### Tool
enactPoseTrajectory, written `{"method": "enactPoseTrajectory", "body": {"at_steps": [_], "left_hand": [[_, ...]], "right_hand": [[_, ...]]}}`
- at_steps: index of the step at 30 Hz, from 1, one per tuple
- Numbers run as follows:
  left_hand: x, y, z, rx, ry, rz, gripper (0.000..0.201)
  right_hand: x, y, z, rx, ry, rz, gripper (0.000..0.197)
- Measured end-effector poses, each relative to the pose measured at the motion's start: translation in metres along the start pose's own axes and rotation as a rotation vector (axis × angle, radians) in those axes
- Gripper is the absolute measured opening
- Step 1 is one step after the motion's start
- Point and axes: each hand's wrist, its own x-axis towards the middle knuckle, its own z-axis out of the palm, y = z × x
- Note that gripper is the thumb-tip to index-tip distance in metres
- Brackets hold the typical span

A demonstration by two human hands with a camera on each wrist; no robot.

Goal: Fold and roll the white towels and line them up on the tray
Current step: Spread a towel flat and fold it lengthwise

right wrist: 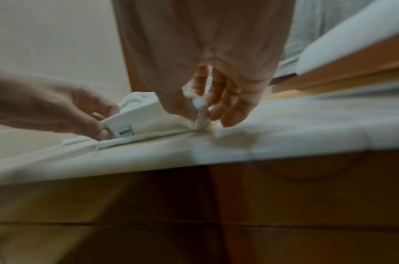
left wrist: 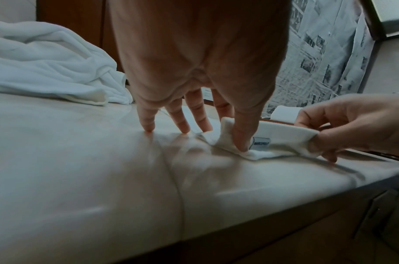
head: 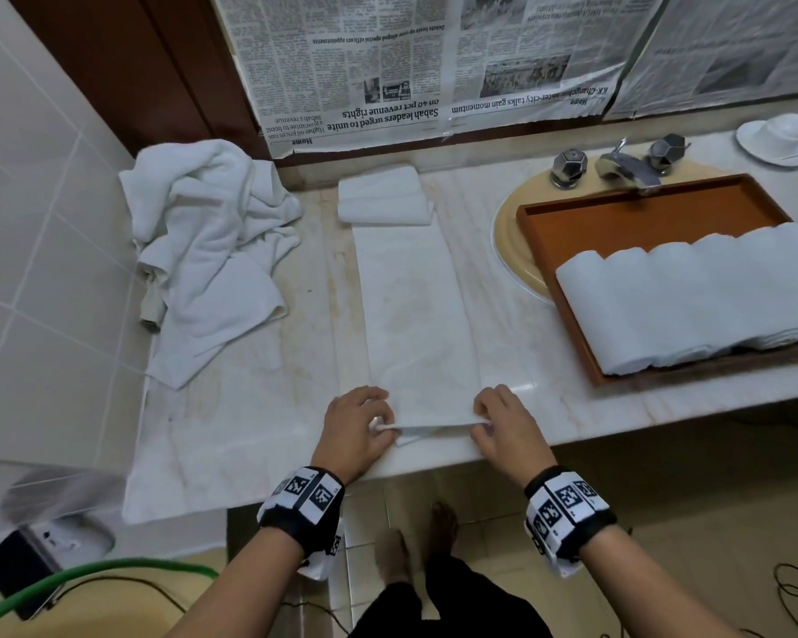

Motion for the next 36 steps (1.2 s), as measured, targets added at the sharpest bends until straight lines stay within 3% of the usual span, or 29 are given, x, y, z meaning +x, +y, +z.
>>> {"method": "enactPoseTrajectory", "body": {"at_steps": [6,12,16,20,25,30,36], "left_hand": [[-0.002,0.006,0.003,0.019,0.029,-0.045,0.021],[-0.005,0.015,0.011,0.123,0.047,-0.066,0.033],[-0.005,0.020,0.009,0.138,0.005,-0.100,0.028],[-0.004,0.021,0.004,0.171,-0.046,-0.126,0.015],[-0.005,0.025,0.003,0.195,-0.092,-0.155,0.016],[-0.014,0.022,0.003,0.058,-0.013,-0.126,0.025],[-0.023,0.022,0.007,0.046,0.033,-0.092,0.022]], "right_hand": [[-0.010,0.004,0.003,0.245,0.054,0.089,0.027],[-0.007,0.003,0.002,0.429,0.143,0.191,0.024],[-0.005,0.005,-0.005,0.379,0.175,0.214,0.022],[-0.005,0.013,-0.008,0.260,0.096,0.129,0.020],[-0.011,0.023,-0.008,0.247,0.060,0.099,0.015],[-0.021,0.034,-0.009,0.193,-0.006,0.034,0.014],[-0.025,0.038,-0.006,0.088,-0.022,-0.036,0.004]]}}
